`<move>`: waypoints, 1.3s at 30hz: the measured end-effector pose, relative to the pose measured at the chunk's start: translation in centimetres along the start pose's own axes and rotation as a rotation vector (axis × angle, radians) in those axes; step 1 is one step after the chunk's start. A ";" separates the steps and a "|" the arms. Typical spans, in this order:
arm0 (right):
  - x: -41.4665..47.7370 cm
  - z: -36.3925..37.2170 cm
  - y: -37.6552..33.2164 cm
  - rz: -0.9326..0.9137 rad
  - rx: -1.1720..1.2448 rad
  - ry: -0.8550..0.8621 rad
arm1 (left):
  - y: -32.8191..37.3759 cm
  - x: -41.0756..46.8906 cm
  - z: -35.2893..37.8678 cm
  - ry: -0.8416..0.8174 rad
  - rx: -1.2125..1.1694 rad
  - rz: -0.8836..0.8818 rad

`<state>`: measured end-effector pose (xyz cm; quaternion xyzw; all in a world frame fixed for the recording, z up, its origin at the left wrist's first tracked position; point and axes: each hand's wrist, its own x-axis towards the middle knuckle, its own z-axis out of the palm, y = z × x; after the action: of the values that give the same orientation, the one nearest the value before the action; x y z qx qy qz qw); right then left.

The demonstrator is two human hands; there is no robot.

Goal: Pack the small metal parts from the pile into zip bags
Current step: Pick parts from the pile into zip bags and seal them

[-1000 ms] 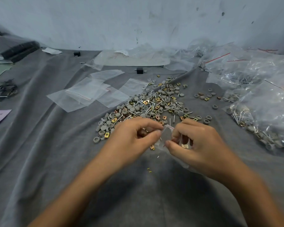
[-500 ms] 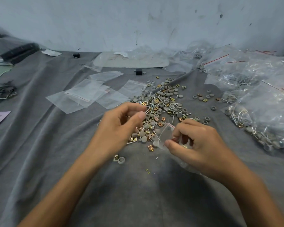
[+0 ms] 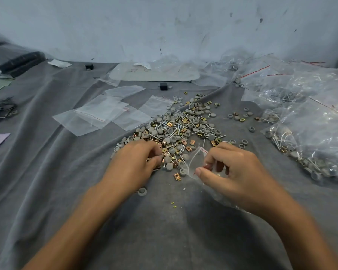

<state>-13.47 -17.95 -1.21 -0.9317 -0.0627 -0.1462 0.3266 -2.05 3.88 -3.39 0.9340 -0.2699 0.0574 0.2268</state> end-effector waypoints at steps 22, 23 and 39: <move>0.2 0.2 0.5 -0.015 -0.028 -0.053 | 1.5 -0.4 -0.1 0.015 -0.425 0.094; 0.2 0.1 0.5 -0.011 -0.024 -0.051 | 1.1 -0.3 -0.2 0.039 -0.287 0.087; 0.2 -0.5 0.5 0.048 0.025 -0.033 | 1.3 -0.4 1.0 -0.010 -0.121 0.130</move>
<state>-13.32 -18.65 -1.14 -0.9310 -0.0476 -0.1222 0.3405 -3.11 2.63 -3.88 0.8995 -0.3338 0.0510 0.2774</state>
